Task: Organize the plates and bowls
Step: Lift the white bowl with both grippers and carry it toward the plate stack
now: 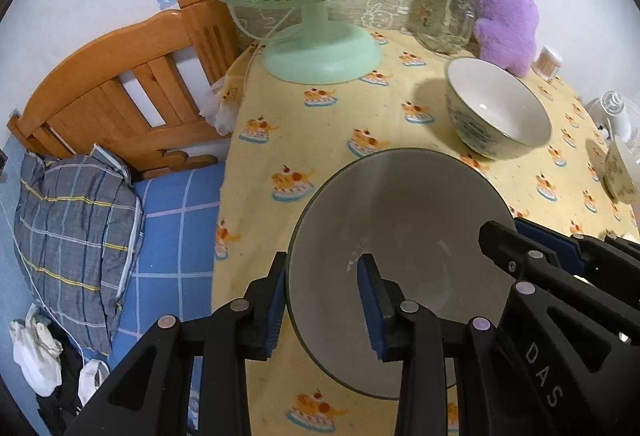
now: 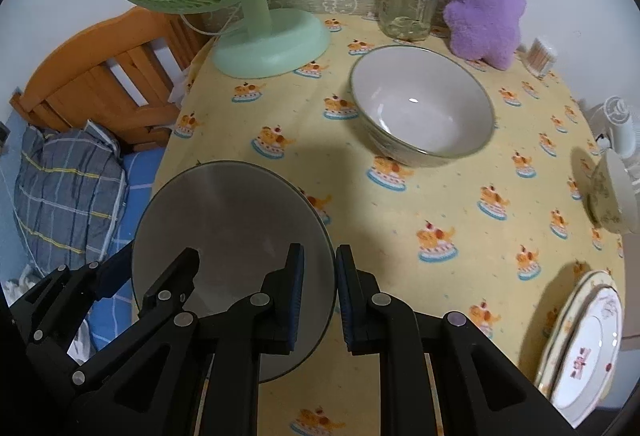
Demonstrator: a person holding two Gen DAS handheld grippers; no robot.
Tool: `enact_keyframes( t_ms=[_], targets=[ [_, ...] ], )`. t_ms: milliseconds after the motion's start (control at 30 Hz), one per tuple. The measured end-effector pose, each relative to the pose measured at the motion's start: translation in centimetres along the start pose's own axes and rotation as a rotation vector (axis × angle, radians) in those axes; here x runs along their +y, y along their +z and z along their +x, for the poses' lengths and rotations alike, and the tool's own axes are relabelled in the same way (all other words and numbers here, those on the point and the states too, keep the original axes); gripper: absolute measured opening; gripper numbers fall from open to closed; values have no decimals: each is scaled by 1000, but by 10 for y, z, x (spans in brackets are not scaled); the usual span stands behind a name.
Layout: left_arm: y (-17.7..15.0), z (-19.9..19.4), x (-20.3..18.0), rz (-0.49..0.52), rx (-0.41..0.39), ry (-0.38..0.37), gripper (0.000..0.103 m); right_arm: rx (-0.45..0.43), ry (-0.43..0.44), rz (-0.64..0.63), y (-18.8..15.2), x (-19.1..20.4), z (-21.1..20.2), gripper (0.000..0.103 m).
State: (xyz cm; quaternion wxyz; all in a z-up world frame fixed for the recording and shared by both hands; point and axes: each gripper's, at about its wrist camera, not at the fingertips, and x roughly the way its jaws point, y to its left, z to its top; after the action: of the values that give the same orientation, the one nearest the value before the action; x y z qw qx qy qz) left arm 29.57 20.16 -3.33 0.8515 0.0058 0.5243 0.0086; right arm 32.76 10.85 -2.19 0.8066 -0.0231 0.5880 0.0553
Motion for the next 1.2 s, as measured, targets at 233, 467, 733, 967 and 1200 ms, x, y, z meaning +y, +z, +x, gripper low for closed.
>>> enact_keyframes(
  t_ms=[233, 467, 733, 967, 1200],
  targets=[
    [-21, -16, -26, 30, 15, -25, 34, 23, -15, 35, -27, -24, -15, 20],
    [-45, -35, -57, 79, 17, -38, 34, 25, -30, 74, -62, -51, -38, 20],
    [-71, -51, -97, 94, 34, -60, 34, 29, -52, 101, -97, -86, -60, 20],
    [-85, -53, -130, 87, 67, -72, 34, 53, -56, 130, -118, -120, -64, 20],
    [-92, -53, -155, 79, 96, -75, 34, 82, -52, 139, -130, -148, -64, 20]
  ],
)
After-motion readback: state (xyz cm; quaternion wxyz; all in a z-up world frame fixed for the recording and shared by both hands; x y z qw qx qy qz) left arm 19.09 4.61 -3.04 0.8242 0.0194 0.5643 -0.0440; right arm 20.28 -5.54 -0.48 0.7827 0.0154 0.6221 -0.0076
